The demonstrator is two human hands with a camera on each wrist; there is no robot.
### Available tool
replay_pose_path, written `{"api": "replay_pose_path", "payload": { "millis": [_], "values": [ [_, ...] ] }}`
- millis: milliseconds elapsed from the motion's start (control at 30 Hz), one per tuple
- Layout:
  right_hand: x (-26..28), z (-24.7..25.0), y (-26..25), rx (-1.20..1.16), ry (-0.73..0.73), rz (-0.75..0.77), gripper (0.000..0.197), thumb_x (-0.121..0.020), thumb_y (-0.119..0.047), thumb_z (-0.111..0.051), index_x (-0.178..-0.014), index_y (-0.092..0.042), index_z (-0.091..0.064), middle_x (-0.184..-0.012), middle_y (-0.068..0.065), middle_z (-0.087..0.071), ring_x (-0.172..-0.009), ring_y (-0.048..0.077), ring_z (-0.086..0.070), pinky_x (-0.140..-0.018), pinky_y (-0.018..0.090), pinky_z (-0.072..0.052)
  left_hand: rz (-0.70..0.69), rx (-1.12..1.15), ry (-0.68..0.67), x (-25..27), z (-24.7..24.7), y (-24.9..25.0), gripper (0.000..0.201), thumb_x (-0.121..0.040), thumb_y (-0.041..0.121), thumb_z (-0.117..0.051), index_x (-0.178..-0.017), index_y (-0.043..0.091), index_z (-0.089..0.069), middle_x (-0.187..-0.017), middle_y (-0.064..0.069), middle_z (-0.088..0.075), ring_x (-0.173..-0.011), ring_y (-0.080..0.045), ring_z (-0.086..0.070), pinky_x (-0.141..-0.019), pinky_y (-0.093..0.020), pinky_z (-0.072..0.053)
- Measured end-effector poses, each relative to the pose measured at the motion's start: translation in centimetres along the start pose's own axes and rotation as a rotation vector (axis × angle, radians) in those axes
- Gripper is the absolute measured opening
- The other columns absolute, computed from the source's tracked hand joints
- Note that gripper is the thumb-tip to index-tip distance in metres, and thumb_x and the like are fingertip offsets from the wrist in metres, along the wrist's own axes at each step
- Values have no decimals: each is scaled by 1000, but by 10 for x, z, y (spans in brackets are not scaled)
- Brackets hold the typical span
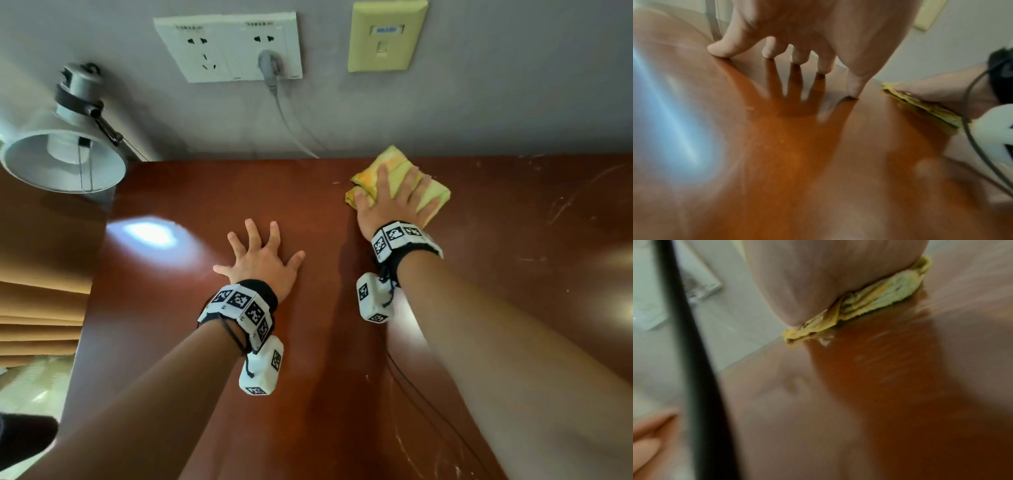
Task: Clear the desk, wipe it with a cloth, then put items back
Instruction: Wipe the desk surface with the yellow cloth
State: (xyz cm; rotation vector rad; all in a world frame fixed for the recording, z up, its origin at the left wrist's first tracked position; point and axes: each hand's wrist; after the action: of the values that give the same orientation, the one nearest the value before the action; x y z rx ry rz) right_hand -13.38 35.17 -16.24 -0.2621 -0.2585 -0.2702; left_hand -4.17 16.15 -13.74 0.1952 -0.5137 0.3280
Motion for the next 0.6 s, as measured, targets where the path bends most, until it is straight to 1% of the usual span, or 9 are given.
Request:
{"api": "replay_pose_path", "payload": {
  "millis": [67, 167, 233, 300, 367, 433, 500, 567, 600],
  "values": [
    [10, -12, -34, 21, -25, 134, 71, -96, -66, -27, -159, -40, -6, -166, 13, 16, -150, 36, 21, -116, 63, 13, 6, 3, 3, 0, 1, 1, 75, -95, 70, -32, -157, 39, -4, -166, 4, 13, -152, -35, 10, -109, -76, -16],
    [32, -30, -82, 55, -76, 364, 69, -98, -65, -24, -158, -40, -5, -166, 11, 17, -150, 35, 21, -116, 63, 14, -2, 24, 7, 1, 2, 1, 71, -97, 60, -35, -157, 39, -4, -167, 4, 13, -152, -34, 11, -110, -77, -13],
    [37, -33, -91, 61, -100, 407, 68, -97, -66, -24, -158, -40, -7, -166, 9, 15, -151, 34, 19, -117, 62, 14, 6, 50, 9, 1, 2, 1, 67, -98, 56, -35, -157, 41, -5, -167, 5, 11, -152, -34, 11, -110, -77, -11],
    [31, -28, -79, 59, -98, 394, 68, -96, -67, -25, -157, -42, -8, -167, 7, 14, -151, 32, 18, -118, 60, 13, 28, 62, 25, 2, 1, 1, 66, -98, 59, -34, -156, 42, -9, -167, 6, 9, -153, -32, 10, -111, -76, -11],
    [16, -19, -52, 40, -60, 335, 69, -96, -68, -28, -157, -42, -10, -167, 6, 12, -152, 31, 17, -118, 59, 13, 52, 66, 37, 1, 0, 6, 67, -97, 64, -33, -156, 41, -11, -167, 6, 8, -153, -32, 8, -111, -74, -13],
    [-6, -3, -11, 18, -30, 233, 70, -95, -70, -28, -157, -43, -11, -167, 7, 11, -152, 32, 15, -118, 59, 12, 76, 63, 33, 2, 1, 13, 69, -97, 65, -32, -157, 38, -12, -167, 6, 8, -153, -32, 8, -112, -73, -14],
    [-27, 17, 41, 13, -10, 98, 72, -93, -73, -24, -157, -43, -8, -167, 7, 12, -152, 31, 16, -119, 60, 10, 96, 73, 30, 3, 2, 20, 71, -98, 64, -32, -158, 34, -11, -167, 5, 9, -153, -33, 8, -113, -73, -14],
    [-43, 35, 86, 34, -24, -17, 74, -92, -76, -18, -157, -44, -4, -167, 8, 14, -152, 31, 18, -118, 60, 11, 106, 87, 42, 1, 1, 25, 72, -98, 64, -32, -159, 31, -12, -167, 5, 8, -153, -34, 7, -112, -73, -14],
    [-46, 40, 99, 43, -31, -50, 74, -92, -76, -17, -157, -43, -2, -167, 9, 14, -152, 32, 18, -118, 60, 12, 105, 80, 39, 1, 2, 26, 73, -97, 65, -32, -159, 31, -12, -167, 5, 8, -153, -34, 7, -112, -74, -15]
  ]
}}
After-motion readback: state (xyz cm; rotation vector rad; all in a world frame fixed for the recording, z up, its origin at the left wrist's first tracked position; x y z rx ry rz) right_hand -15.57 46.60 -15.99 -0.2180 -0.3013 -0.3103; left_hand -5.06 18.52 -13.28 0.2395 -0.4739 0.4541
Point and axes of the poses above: each hand's wrist, its own x-axis away from the middle knuckle, its own z-axis out of the back of the hand, y = z × x
